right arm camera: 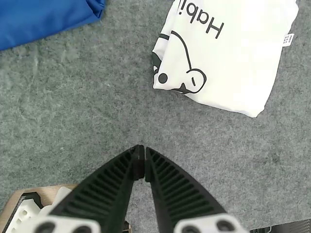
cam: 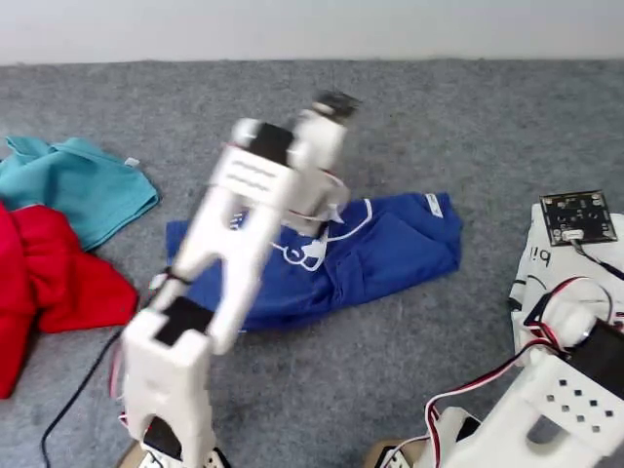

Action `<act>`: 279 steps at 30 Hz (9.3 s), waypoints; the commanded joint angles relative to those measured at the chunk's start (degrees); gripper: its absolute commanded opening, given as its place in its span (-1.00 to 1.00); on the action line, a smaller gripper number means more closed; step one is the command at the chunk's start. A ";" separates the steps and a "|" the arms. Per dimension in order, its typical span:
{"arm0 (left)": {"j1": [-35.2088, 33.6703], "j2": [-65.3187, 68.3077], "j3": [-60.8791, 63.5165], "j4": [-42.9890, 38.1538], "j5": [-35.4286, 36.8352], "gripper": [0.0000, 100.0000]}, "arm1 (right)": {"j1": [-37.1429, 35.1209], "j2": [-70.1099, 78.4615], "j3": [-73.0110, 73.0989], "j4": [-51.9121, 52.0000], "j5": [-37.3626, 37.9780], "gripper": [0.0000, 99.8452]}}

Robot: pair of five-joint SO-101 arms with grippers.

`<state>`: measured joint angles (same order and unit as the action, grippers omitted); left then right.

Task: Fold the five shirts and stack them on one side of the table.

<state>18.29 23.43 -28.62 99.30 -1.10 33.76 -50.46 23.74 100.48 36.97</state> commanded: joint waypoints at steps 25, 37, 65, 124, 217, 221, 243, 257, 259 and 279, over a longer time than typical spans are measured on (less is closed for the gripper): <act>-34.46 -21.89 56.13 -27.60 -17.49 -0.49 | 0.57 -1.10 -1.67 1.98 0.35 -0.96; -34.20 -18.20 56.92 -35.34 -12.31 -0.50 | 0.40 -1.10 -1.67 2.07 0.35 -0.96; -25.49 -24.62 42.86 -18.64 -6.33 -0.97 | 0.40 -1.10 -1.67 2.07 0.44 -0.96; 11.96 24.88 -46.99 1.41 5.45 -0.60 | 0.31 -1.19 5.36 1.36 0.44 -0.96; -53.19 -52.66 31.34 1.14 -6.59 -0.96 | -60.62 48.84 -14.42 -40.40 -18.73 -0.96; -53.19 -52.66 31.34 1.14 -6.59 -0.96 | -59.65 57.36 -14.51 -53.93 -15.30 -0.96; -53.19 -52.57 31.34 1.14 -6.68 -0.96 | -51.65 76.35 -53.80 -17.45 -15.56 -0.96; -53.19 -52.13 31.43 1.14 -6.68 -0.96 | -37.05 74.42 -59.08 -2.33 -29.63 -0.62; -53.19 -52.13 31.43 1.14 -6.68 -0.96 | -35.74 74.42 -59.08 -2.68 -29.63 -0.62; -53.19 -52.57 38.11 1.05 -6.68 -0.96 | -36.09 88.13 -59.08 -14.46 -29.19 -0.89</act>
<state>-34.73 -27.82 9.80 99.38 -7.25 -2.02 38.15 -33.14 88.26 7.78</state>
